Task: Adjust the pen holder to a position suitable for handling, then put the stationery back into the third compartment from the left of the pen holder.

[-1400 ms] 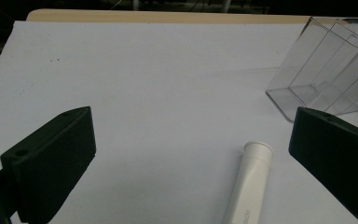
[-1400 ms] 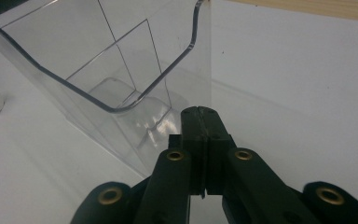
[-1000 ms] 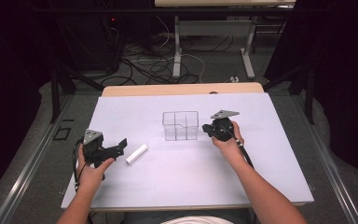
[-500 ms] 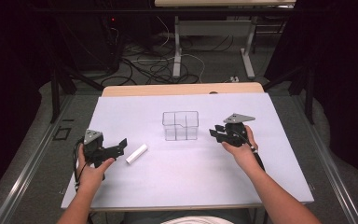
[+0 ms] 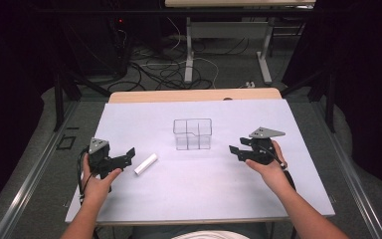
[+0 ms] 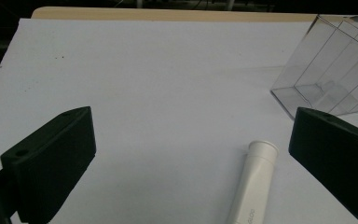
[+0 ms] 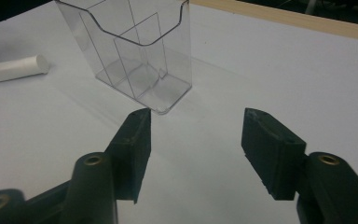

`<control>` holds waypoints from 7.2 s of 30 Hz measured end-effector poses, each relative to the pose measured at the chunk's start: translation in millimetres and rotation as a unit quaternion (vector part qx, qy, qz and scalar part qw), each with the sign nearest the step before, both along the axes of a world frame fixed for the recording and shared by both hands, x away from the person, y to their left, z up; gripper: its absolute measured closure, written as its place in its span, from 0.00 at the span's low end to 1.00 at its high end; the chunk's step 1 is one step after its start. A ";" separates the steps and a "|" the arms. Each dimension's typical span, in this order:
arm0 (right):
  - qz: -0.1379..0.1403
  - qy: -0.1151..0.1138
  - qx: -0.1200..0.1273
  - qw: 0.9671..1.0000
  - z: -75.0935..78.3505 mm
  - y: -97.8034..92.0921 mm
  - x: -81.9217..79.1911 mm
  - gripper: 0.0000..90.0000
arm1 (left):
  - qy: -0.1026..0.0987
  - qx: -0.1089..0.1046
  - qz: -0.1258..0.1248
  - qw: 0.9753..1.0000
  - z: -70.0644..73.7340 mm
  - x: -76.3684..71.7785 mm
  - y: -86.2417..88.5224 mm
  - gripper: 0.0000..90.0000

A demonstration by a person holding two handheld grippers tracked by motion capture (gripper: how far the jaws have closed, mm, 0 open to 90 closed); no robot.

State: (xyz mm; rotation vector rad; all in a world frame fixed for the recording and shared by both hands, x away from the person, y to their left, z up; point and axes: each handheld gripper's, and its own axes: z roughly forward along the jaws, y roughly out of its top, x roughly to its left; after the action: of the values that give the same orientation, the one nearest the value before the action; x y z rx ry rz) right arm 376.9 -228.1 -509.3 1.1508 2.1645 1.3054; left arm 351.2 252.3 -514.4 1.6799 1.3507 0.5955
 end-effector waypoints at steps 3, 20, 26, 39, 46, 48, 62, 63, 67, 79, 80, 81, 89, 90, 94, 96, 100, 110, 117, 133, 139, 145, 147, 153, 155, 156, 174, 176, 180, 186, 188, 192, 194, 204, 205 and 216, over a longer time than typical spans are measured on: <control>-0.008 0.003 0.008 1.000 0.9 -2.0 -5.6 0.37 | 0.001 0.001 0.001 1.000 -0.6 0.5 0.1 0.01; -0.027 0.005 0.010 1.000 -10.3 -21.0 -27.8 0.16 | 0.014 0.005 -0.006 1.000 1.9 2.1 -0.2 0.01; -0.033 0.018 -0.009 0.999 -16.9 -24.4 -24.6 0.16 | 0.029 0.014 -0.015 0.999 1.9 3.4 -3.1 0.04; -0.018 0.023 -0.047 0.998 -28.3 -28.0 -16.4 0.09 | 0.059 0.049 -0.029 0.997 -5.0 6.5 -8.6 0.08; -0.019 0.036 -0.051 0.998 -27.0 -25.9 -15.8 0.07 | 0.069 0.056 -0.049 0.995 0.4 7.4 -14.0 0.11; -0.022 0.034 -0.048 0.998 -25.8 -25.7 -16.2 0.06 | 0.066 0.058 -0.051 0.995 3.5 5.8 -15.6 0.14; -0.006 0.039 -0.059 0.997 -24.3 -26.2 -17.9 0.00 | 0.070 0.071 -0.056 0.993 10.3 6.2 -17.1 0.19; -0.008 0.040 -0.056 0.998 -23.6 -26.4 -18.0 0.00 | 0.076 0.072 -0.060 0.993 11.3 6.2 -16.5 0.19; -0.011 0.040 -0.050 0.998 -22.8 -29.0 -17.7 0.00 | 0.076 0.071 -0.059 0.993 11.3 7.3 -16.8 0.19; -0.004 0.053 -0.045 0.998 -25.1 -28.6 -18.0 0.00 | 0.091 0.109 -0.081 0.986 23.0 16.5 -24.9 0.20; -0.005 0.052 -0.044 0.998 -25.0 -28.6 -18.1 0.00 | 0.094 0.115 -0.081 0.986 24.0 17.8 -25.5 0.20; -0.004 0.053 -0.043 0.998 -24.8 -28.8 -18.2 0.00 | 0.100 0.116 -0.084 0.985 24.9 19.5 -25.9 0.21; -0.008 0.054 -0.047 0.997 -27.2 -31.6 -16.5 0.01 | 0.118 0.135 -0.113 0.977 25.2 32.9 -32.3 0.33; -0.007 0.054 -0.045 0.997 -27.2 -31.6 -16.6 0.01 | 0.117 0.139 -0.119 0.976 25.5 34.1 -33.5 0.34; -0.005 0.056 -0.046 0.997 -27.1 -31.7 -16.8 0.03 | 0.119 0.150 -0.137 0.972 26.0 38.2 -39.5 0.36; -0.005 0.056 -0.050 0.997 -28.3 -32.0 -16.2 0.03 | 0.123 0.157 -0.143 0.969 24.8 40.2 -42.6 0.37; -0.004 0.059 -0.048 0.997 -28.7 -32.0 -16.3 0.04 | 0.139 0.172 -0.156 0.963 23.2 42.9 -47.0 0.39; 0.003 0.068 -0.052 0.996 -32.0 -32.2 -15.2 0.07 | 0.157 0.177 -0.182 0.954 17.8 51.7 -57.8 0.45; 0.000 0.065 -0.051 0.997 -31.7 -33.1 -14.9 0.09 | 0.162 0.166 -0.192 0.954 12.7 58.2 -61.1 0.50; 0.000 0.072 -0.043 0.996 -32.3 -33.3 -15.0 0.10 | 0.192 0.204 -0.230 0.932 1.5 63.1 -80.1 0.60; 0.002 0.071 -0.047 0.996 -33.1 -33.2 -14.7 0.10 | 0.206 0.217 -0.235 0.925 -1.6 63.5 -83.9 0.63; 0.003 0.074 -0.048 0.996 -33.7 -32.3 -14.9 0.10 | 0.219 0.222 -0.238 0.920 -6.3 64.6 -86.4 0.67; 0.005 0.075 -0.047 0.996 -33.8 -32.5 -14.8 0.10 | 0.224 0.226 -0.238 0.917 -8.3 65.0 -86.9 0.68; 0.004 0.074 -0.048 0.996 -33.8 -32.2 -15.0 0.10 | 0.229 0.234 -0.236 0.915 -14.2 66.4 -87.4 0.69; 0.006 0.073 -0.049 0.996 -34.1 -32.4 -14.5 0.10 | 0.231 0.235 -0.235 0.914 -15.8 67.1 -87.7 0.69; 0.006 0.073 -0.049 0.996 -34.1 -32.3 -14.6 0.10 | 0.233 0.238 -0.235 0.913 -16.2 67.5 -87.7 0.69; 0.011 0.071 -0.054 0.996 -35.5 -31.9 -13.8 0.10 | 0.244 0.246 -0.244 0.906 -15.8 71.1 -89.8 0.73; 0.011 0.070 -0.054 0.996 -35.2 -31.8 -14.0 0.10 | 0.245 0.246 -0.243 0.906 -15.7 71.4 -90.3 0.74; 0.011 0.074 -0.049 0.996 -35.1 -31.1 -14.3 0.11 | 0.247 0.247 -0.242 0.905 -15.4 71.5 -91.1 0.74; 0.010 0.075 -0.047 0.996 -34.7 -31.0 -14.6 0.11 | 0.248 0.248 -0.242 0.905 -15.3 71.6 -91.5 0.74; 0.012 0.074 -0.048 0.996 -34.8 -31.0 -14.4 0.11 | 0.248 0.247 -0.241 0.905 -15.3 71.6 -91.5 0.74; 0.011 0.075 -0.047 0.996 -34.9 -30.7 -14.5 0.11 | 0.249 0.248 -0.239 0.905 -15.1 71.4 -92.0 0.74; 0.010 0.076 -0.047 0.996 -34.9 -30.7 -14.6 0.11 | 0.250 0.248 -0.239 0.905 -15.0 71.6 -92.0 0.74; 0.010 0.077 -0.047 0.996 -34.8 -30.4 -14.8 0.11 | 0.258 0.236 -0.234 0.907 -12.7 71.5 -90.5 0.74; 0.010 0.076 -0.047 0.996 -34.9 -30.3 -14.7 0.11 | 0.259 0.235 -0.231 0.908 -12.0 71.2 -90.2 0.75; 0.009 0.077 -0.047 0.996 -34.9 -30.3 -14.8 0.11 | 0.261 0.209 -0.215 0.918 -6.7 69.2 -84.3 0.75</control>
State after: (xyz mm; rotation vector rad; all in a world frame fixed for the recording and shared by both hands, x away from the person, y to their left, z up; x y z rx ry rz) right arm 362.2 -258.4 -544.2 1.2331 2.3241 1.1434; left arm 420.5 168.0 -521.1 2.5302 1.1856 0.1796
